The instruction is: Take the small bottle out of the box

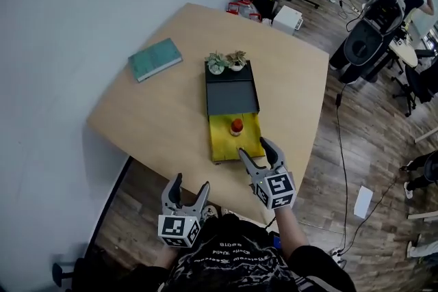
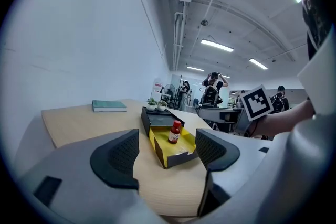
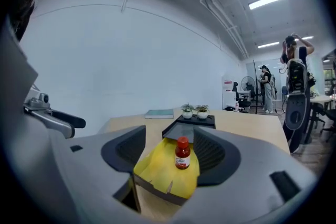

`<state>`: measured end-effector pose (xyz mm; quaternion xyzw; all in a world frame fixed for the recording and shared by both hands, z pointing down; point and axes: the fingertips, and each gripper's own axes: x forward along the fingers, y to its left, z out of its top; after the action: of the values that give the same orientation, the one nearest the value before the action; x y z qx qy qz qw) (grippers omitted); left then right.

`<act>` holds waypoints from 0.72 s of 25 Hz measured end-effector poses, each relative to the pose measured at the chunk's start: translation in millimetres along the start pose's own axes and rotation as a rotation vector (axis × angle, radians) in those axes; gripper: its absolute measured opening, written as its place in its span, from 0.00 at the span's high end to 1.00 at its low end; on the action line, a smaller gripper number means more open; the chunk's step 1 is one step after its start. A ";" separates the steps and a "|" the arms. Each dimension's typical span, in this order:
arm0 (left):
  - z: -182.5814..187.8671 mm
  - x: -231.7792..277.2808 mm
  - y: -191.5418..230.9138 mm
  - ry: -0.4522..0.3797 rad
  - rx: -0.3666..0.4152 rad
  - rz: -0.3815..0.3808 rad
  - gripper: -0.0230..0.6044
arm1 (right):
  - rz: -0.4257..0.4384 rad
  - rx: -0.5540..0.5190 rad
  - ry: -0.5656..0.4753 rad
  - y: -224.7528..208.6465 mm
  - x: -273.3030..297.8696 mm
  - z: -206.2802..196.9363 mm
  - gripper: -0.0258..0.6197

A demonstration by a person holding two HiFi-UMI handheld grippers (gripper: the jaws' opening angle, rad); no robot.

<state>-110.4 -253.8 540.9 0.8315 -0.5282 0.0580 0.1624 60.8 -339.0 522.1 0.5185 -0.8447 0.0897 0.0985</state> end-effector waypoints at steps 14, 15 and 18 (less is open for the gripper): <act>-4.2 -9.1 -6.9 0.014 0.001 0.036 0.41 | 0.046 -0.014 0.072 -4.2 62.3 -22.1 0.51; -5.2 -8.8 -5.2 0.017 0.003 0.039 0.41 | 0.045 -0.016 0.081 -5.0 67.7 -25.0 0.51; -7.7 -8.2 -0.8 0.028 0.002 0.054 0.41 | 0.039 -0.018 0.104 -10.2 81.1 -32.5 0.51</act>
<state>-112.7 -243.9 545.8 0.8163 -0.5479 0.0742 0.1673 36.4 -405.0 575.0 0.4957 -0.8491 0.1108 0.1450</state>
